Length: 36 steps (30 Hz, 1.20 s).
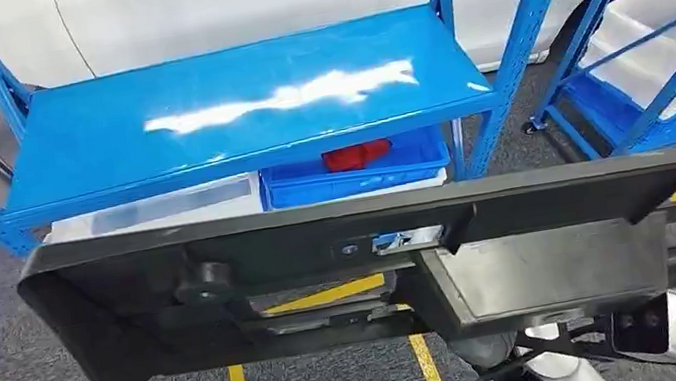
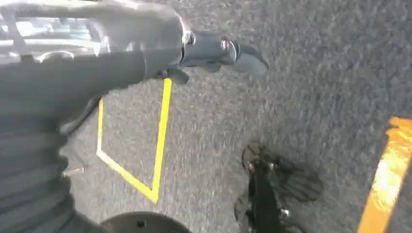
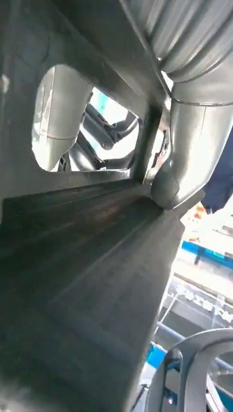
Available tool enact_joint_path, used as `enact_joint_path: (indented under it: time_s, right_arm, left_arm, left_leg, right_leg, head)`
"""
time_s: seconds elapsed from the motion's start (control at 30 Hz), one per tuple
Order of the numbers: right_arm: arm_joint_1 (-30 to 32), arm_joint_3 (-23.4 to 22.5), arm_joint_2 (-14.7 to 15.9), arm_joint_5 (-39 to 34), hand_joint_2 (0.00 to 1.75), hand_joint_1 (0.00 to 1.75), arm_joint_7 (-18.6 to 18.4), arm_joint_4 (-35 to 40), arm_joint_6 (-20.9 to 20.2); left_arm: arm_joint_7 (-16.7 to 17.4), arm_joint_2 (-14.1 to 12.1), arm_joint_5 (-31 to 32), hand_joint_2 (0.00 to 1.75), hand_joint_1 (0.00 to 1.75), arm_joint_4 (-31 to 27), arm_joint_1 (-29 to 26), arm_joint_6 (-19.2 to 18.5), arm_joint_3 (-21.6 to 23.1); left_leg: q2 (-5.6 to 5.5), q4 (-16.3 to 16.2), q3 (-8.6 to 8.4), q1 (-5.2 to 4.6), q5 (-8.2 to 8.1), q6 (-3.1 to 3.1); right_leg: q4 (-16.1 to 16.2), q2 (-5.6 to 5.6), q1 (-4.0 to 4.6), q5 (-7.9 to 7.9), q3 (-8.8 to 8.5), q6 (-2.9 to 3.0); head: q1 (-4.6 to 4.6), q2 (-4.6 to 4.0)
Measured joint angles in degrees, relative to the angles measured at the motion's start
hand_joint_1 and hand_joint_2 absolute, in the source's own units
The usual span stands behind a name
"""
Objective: Take the parts from the cabinet and place them on the table.
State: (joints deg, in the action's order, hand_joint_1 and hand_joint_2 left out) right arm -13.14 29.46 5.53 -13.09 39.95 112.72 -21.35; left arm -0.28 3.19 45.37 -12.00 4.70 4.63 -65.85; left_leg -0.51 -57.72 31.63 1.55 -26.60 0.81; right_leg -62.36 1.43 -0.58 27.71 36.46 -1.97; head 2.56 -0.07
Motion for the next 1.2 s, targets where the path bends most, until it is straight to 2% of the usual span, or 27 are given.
enact_joint_path:
  time_s: [0.07,0.1,0.13,0.17,0.2,0.23,0.27,0.3,0.43,0.47,0.5,0.53,0.6,0.63,0.67,0.73,0.77,0.8,0.87,0.93,0.97,1.0,1.03,1.1,1.13,1.17,1.2]
  right_arm:
    - [0.04,-0.15,0.13,-0.09,1.75,1.75,0.00,-0.07,0.28]
    - [0.05,-0.22,0.24,-0.20,1.75,1.75,0.00,-0.15,0.55]
    - [0.06,-0.26,0.37,-0.26,1.75,1.75,0.00,-0.22,0.61]
    - [0.09,-0.35,0.48,-0.26,1.75,1.75,0.00,-0.22,0.66]
    - [0.09,-0.46,0.57,-0.28,1.75,1.75,0.00,-0.20,0.57]
    - [0.09,-0.72,0.59,-0.28,1.75,1.75,0.00,-0.17,0.44]
    - [0.08,-0.90,0.59,-0.28,1.75,1.75,0.00,-0.11,0.13]
    - [0.08,-1.11,0.59,-0.26,1.75,1.75,0.00,-0.09,-0.20]
    - [0.90,-2.14,0.59,0.43,1.75,1.75,0.04,0.52,-0.46]
    - [1.31,-2.49,0.55,0.87,1.75,1.75,0.04,0.92,-0.44]
    - [1.36,-2.71,0.55,1.33,1.75,1.75,0.11,1.27,-0.44]
    - [1.60,-2.80,0.28,1.94,1.75,1.75,0.13,1.53,-0.44]
    - [3.03,-3.17,-0.26,3.25,1.75,1.75,0.13,2.44,-0.33]
    - [3.64,-3.41,-0.48,4.07,1.75,1.75,0.13,3.04,-0.06]
    - [3.92,-3.58,-0.65,4.61,1.75,1.75,0.13,3.58,0.13]
    - [4.43,-4.07,-0.88,5.20,1.75,1.75,0.13,5.14,1.09]
    - [4.72,-4.33,-1.07,5.31,1.75,1.75,0.13,5.99,1.60]
    - [5.08,-4.59,-1.20,5.57,1.75,1.75,0.15,6.77,2.03]
    - [5.78,-5.09,-1.33,5.92,1.75,1.75,0.15,8.07,2.45]
    - [6.71,-5.62,-1.33,6.43,1.75,1.75,0.15,9.18,2.62]
    - [6.94,-5.96,-1.33,7.21,1.75,1.75,0.15,9.66,2.71]
    - [6.89,-6.23,-1.33,7.58,1.75,1.75,0.15,10.12,2.71]
    - [6.89,-6.45,-1.33,7.85,1.75,1.75,0.17,10.32,2.60]
    - [7.15,-6.69,-1.33,8.00,1.75,1.75,0.15,10.40,2.49]
    - [7.28,-6.86,-1.33,8.13,1.75,1.75,0.15,10.40,2.40]
    - [7.35,-6.89,-1.33,8.28,1.75,1.75,0.15,10.40,2.21]
    - [7.45,-6.89,-1.33,8.70,1.75,1.75,0.15,10.47,2.21]
  left_arm:
    - [-0.09,-0.15,0.35,1.75,0.00,0.00,-0.23,-0.26,0.02]
    - [-0.09,-0.31,0.31,1.75,0.00,0.00,-0.27,-0.52,0.02]
    - [-0.09,-0.48,0.11,1.75,0.00,0.00,-0.28,-0.70,0.02]
    - [-0.09,-0.57,-0.33,1.75,0.00,0.00,-0.26,-0.81,0.00]
    - [-0.09,-0.63,-0.59,1.75,0.00,0.00,-0.19,-0.76,-0.02]
    - [-0.11,-0.66,-1.15,1.75,0.00,0.00,-0.11,-0.48,-0.15]
    - [-0.20,-0.66,-1.53,1.75,0.00,0.00,-0.11,-0.28,-0.26]
    - [-0.52,-0.81,-1.99,1.75,0.00,0.00,-0.14,0.06,-0.46]
    - [-1.64,-1.20,-2.93,1.75,0.00,0.00,-0.13,0.46,-1.55]
    - [-1.99,-1.46,-3.30,1.75,0.00,-0.02,-0.06,0.46,-1.72]
    - [-2.47,-1.51,-3.39,1.75,0.00,-0.02,-0.12,0.39,-1.94]
    - [-2.84,-1.70,-3.47,1.75,0.00,-0.02,-0.32,0.37,-2.21]
    - [-3.52,-2.29,-3.58,1.75,0.00,-0.02,-0.56,0.26,-2.73]
    - [-3.80,-2.45,-3.56,1.75,0.00,-0.02,-0.69,0.09,-2.84]
    - [-4.09,-2.69,-3.50,1.75,0.00,-0.02,-0.75,-0.02,-2.91]
    - [-4.85,-3.35,-3.23,1.75,0.00,-0.04,-0.70,-0.85,-2.97]
    - [-5.20,-3.76,-3.17,1.75,0.00,-0.04,-0.74,-1.27,-2.99]
    - [-5.42,-4.17,-2.97,1.75,0.00,-0.09,-0.70,-1.70,-3.02]
    - [-5.60,-4.66,-2.60,1.75,0.00,-0.24,-0.81,-2.06,-2.99]
    - [-5.62,-5.03,-2.14,1.75,0.00,-0.33,-0.63,-2.41,-2.99]
    - [-5.60,-5.03,-1.97,1.75,0.00,-0.33,-0.42,-2.73,-2.97]
    - [-5.60,-5.20,-1.86,1.75,0.00,-0.33,-0.36,-2.88,-2.97]
    - [-5.58,-5.22,-1.83,1.75,0.00,-0.35,-0.40,-2.93,-2.97]
    - [-5.57,-5.22,-1.77,1.75,0.00,-0.33,-0.71,-3.02,-2.97]
    - [-5.57,-5.22,-1.70,1.75,0.00,-0.33,-0.68,-3.10,-2.97]
    - [-5.57,-5.20,-1.66,1.75,0.00,-0.33,-0.61,-3.34,-2.97]
    - [-5.57,-5.18,-1.59,1.75,0.00,-0.33,-0.46,-3.52,-2.97]
  left_leg:
    - [1.20,-0.02,0.27,-0.31,0.07,0.18]
    - [1.80,-0.05,0.39,-0.37,0.08,0.20]
    - [2.39,-0.07,0.42,-0.37,0.09,0.20]
    - [2.94,-0.10,0.39,-0.37,0.09,0.19]
    - [3.43,-0.18,0.34,-0.37,0.06,0.14]
    - [3.89,-0.29,0.26,-0.37,-0.03,0.02]
    - [4.33,-0.38,0.17,-0.44,-0.14,-0.20]
    - [4.58,-0.61,0.25,-0.95,-0.30,-0.62]
    - [6.39,-0.21,-0.21,-0.96,-0.20,-1.86]
    - [5.04,-0.81,0.09,-0.58,-0.97,-2.19]
    - [2.90,-3.17,1.07,-0.59,-2.98,-2.30]
    - [2.01,-7.15,2.76,-0.58,-5.36,-2.35]
    - [1.23,-16.44,6.87,-0.59,-9.19,-2.60]
    - [1.14,-18.38,7.76,-0.59,-9.18,-2.57]
    - [1.13,-17.47,7.33,-0.59,-7.96,-2.51]
    - [0.53,-8.34,2.96,-0.55,-2.51,-2.18]
    - [-1.11,-3.51,0.68,-0.42,-0.33,-1.97]
    - [-4.14,-1.70,-0.15,-0.34,-1.25,-1.68]
    - [-3.38,-0.95,-0.24,-0.52,-1.13,-1.54]
    - [-2.27,-0.78,-0.30,-0.68,-0.82,-0.92]
    - [-1.27,-0.20,-0.40,-0.08,-0.32,-0.34]
    - [-0.66,0.00,-0.38,-0.15,-0.22,0.10]
    - [0.06,-0.01,-0.29,-0.26,-0.18,0.21]
    - [1.74,-0.04,-0.17,-0.43,-0.19,0.27]
    - [2.52,-0.09,-0.08,-0.45,-0.19,0.27]
    - [3.15,-0.10,-0.07,-0.45,-0.20,0.25]
    - [3.86,-0.15,-0.11,-0.45,-0.25,0.18]
  right_leg:
    - [-9.47,-0.76,-0.26,4.75,4.12,-0.41]
    - [-13.20,-0.80,-0.28,5.99,5.71,-0.51]
    - [-14.17,-0.84,-0.30,5.78,5.99,-0.53]
    - [-12.43,-0.94,-0.32,4.39,4.86,-0.53]
    - [-8.16,-1.33,-0.31,2.11,2.35,-0.43]
    - [-2.35,-2.24,-0.29,-0.33,-0.81,-0.24]
    - [2.79,-4.08,-0.15,-1.67,-3.61,0.11]
    - [3.94,-5.49,0.67,-0.94,-3.91,0.76]
    - [4.29,-2.97,0.42,-1.60,-3.35,2.27]
    - [4.61,-2.62,0.10,-1.91,-3.59,2.59]
    - [4.69,-2.14,0.08,-2.08,-3.47,3.02]
    - [4.69,-1.67,0.10,-2.22,-3.34,3.25]
    - [4.63,-0.41,0.31,-2.34,-3.13,3.44]
    - [4.53,0.27,0.37,-2.35,-3.07,3.44]
    - [4.42,0.93,0.37,-2.35,-3.07,3.44]
    - [4.03,2.52,0.37,-2.27,-3.14,3.31]
    - [3.78,3.13,0.36,-2.19,-3.09,3.19]
    - [3.56,3.65,0.57,-2.16,-2.76,2.85]
    - [3.32,4.89,0.23,-2.48,-2.03,2.04]
    - [3.68,6.17,0.16,-2.93,-1.82,1.20]
    - [3.02,4.67,0.21,-2.56,-1.64,1.02]
    - [1.45,1.83,0.57,-1.12,-0.89,0.74]
    - [-2.18,0.29,0.45,1.25,0.78,0.55]
    - [-11.22,-0.74,0.03,5.37,4.89,0.14]
    - [-13.67,-0.85,-0.13,5.87,6.01,0.01]
    - [-13.36,-0.96,-0.24,5.06,5.79,-0.06]
    - [-10.16,-1.26,-0.27,3.01,3.91,-0.05]
  head:
    - [0.00,0.00]
    - [0.00,0.02]
    - [0.00,0.02]
    - [0.00,0.00]
    - [0.00,0.00]
    - [0.00,0.02]
    - [0.00,0.00]
    - [0.00,0.00]
    - [0.00,0.00]
    - [0.00,0.00]
    - [0.02,0.00]
    - [0.00,0.00]
    - [0.02,0.02]
    - [0.02,0.00]
    - [0.00,0.02]
    - [0.00,0.00]
    - [0.00,0.00]
    - [0.00,0.00]
    - [0.00,0.00]
    - [0.02,0.00]
    - [0.00,0.00]
    - [-0.02,0.00]
    - [0.00,0.02]
    - [0.00,0.00]
    - [0.00,0.00]
    - [0.00,0.02]
    - [0.00,0.00]
